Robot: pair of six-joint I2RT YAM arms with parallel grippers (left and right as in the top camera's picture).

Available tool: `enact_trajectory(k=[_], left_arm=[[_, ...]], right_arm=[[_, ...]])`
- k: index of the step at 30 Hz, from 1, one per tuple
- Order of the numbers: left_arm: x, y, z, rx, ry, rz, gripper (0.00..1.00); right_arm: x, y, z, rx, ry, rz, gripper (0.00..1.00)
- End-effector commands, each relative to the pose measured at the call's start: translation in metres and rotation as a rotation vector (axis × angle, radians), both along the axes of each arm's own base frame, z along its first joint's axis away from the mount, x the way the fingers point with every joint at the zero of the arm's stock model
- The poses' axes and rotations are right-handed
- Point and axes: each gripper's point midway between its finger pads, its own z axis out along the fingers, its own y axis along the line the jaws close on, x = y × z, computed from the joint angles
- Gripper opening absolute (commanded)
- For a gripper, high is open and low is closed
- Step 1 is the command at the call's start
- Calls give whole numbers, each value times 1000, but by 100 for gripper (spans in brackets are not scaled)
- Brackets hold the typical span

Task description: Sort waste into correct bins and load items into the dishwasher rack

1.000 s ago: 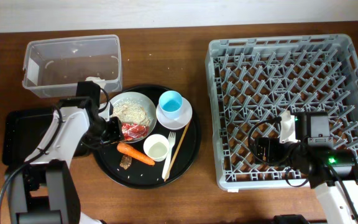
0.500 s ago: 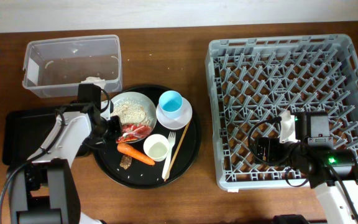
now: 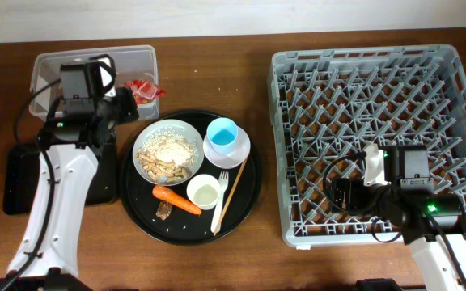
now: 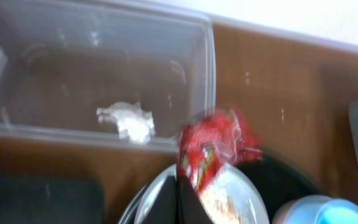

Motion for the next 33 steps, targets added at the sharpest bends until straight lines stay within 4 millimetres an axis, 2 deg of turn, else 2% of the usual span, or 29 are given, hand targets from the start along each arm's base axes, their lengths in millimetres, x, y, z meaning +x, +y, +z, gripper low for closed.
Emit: enact_trajectory(k=[1,2,4,5,6,7,8,10,11,13,14,15,16,17,18,21,22,23,24,25,26,27,29,30,32,33], left_arm=[[35,24,22,86,-154,99,0],[43,27,19,99,-167,116,0],[66,31,-19,107,-134,124,1],[69,31,-38,108,-96,122,11],[70,31,-61,110,-42,119,39],[69,30,-68,110,-19,117,60],[67,30,-67,110,-15,116,64],[58,24,-46,87,-38,93,64],[43,5,-31,18,-27,14,64],[20,-45,-21,-139,13,-177,57],[-6,-102,-32,-246,111,-346,56],[-13,-118,-40,-245,148,-381,57],[-20,-147,-52,-240,189,-443,57],[-25,-167,-64,-236,219,-486,57],[-28,-183,-93,-173,282,-494,57],[-32,-192,-141,-131,385,-495,56],[-32,-191,-148,-129,401,-492,54],[-32,-191,-154,-126,412,-489,49],[-31,-191,-157,-126,417,-489,33],[-31,-191,-156,-126,414,-489,8],[-28,-192,-152,-127,406,-490,1],[-24,-190,-134,-129,397,-484,1],[-24,-182,-80,-178,377,-483,0],[-28,-185,-58,-236,369,-510,0],[-43,-209,-16,-440,320,-696,0],[-60,-227,16,-671,294,-862,0]], right_arm=[[2,1,5,1,-15,-2,99],[2,1,5,1,-15,-2,99],[2,1,5,1,-15,-2,99],[2,1,5,1,-14,-2,99],[2,1,5,1,-15,-2,99],[2,1,5,1,-15,-2,99],[2,1,5,1,-15,-2,99],[2,1,5,1,-15,-2,99],[2,1,5,1,-15,-2,98],[3,1,5,1,-18,-2,99],[3,1,5,1,-19,-2,99],[3,1,5,1,-19,-2,99],[3,1,5,1,-17,-2,99],[3,1,5,1,-16,-2,99],[2,1,5,1,-15,-2,99],[0,1,3,1,-4,-2,99],[0,1,3,1,-3,-2,99],[0,1,2,1,0,-2,99],[0,1,2,1,1,-2,99],[0,1,2,1,1,-2,99],[0,1,2,0,1,-2,99],[0,1,2,1,1,-2,99],[1,1,3,1,-3,-2,99],[4,1,4,2,-17,-2,99],[19,9,13,43,-87,18,99],[36,29,31,130,-196,110,99]])
